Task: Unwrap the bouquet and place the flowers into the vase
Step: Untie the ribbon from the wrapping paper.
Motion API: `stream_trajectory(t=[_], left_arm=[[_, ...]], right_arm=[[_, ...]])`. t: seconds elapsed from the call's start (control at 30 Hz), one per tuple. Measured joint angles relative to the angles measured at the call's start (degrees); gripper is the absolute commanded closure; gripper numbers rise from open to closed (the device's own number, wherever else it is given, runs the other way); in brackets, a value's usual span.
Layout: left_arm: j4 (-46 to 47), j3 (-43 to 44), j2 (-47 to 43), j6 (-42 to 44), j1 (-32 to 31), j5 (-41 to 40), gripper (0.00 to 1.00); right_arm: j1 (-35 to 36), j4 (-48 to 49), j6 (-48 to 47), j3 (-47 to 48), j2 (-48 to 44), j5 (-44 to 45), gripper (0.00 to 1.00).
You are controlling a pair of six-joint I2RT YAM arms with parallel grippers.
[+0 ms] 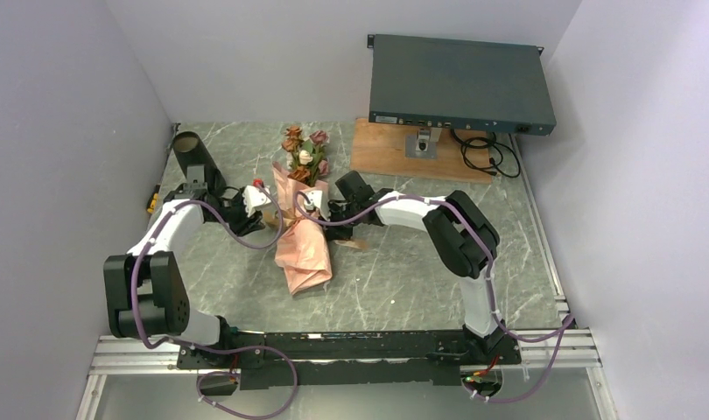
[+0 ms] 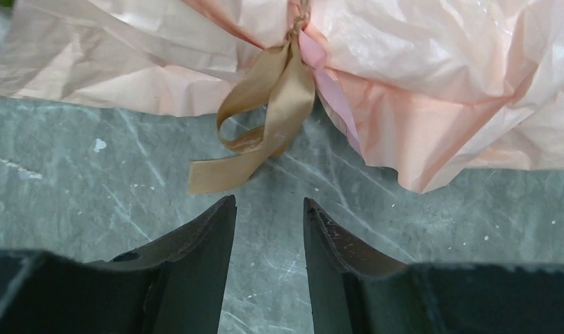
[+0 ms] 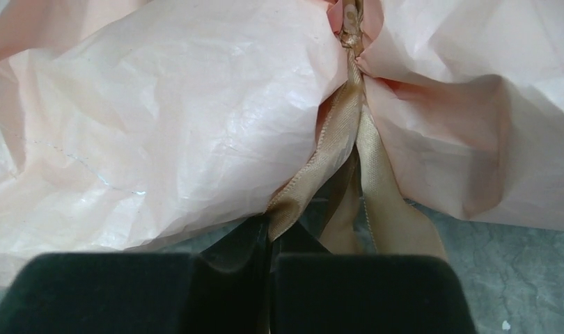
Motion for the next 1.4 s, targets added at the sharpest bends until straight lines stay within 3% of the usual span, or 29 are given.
stream_trajectory(t=[0.2,0.6,0.67,0.83,0.87,1.4], left_arm=[[0.5,-0.4,3.7,4.4,-0.8,-0.2,0.55],[6.5,-0.3,11.0,3.4,-6.3,-1.1,0.57],[7.2,-0.2,11.8,2.6,-7.2,-1.2,0.63],[8.6,0.3,13.6,0.1,-7.9,-2.0,0.99],[8.7,0.7,13.7,-0.6,-7.9,-2.4,1.00],[10.1,0.2,12.5,-3.4,-6.1,-5.1,1.00]], right_arm=[[-0.2,0.0,1.7,-1.2,-1.0,0.0,1.00],[-0.3,-0.6,4.3,-1.5,-1.3,0.1,1.00],[-0.4,-0.6,4.5,-1.4,-1.3,0.1,1.00],[-0.6,-1.0,4.5,-1.4,-1.4,0.1,1.00],[-0.7,-1.5,4.5,-1.4,-1.6,0.2,1.00],[-3.8,-5.5,2.5,-3.7,-5.7,0.4,1.00]])
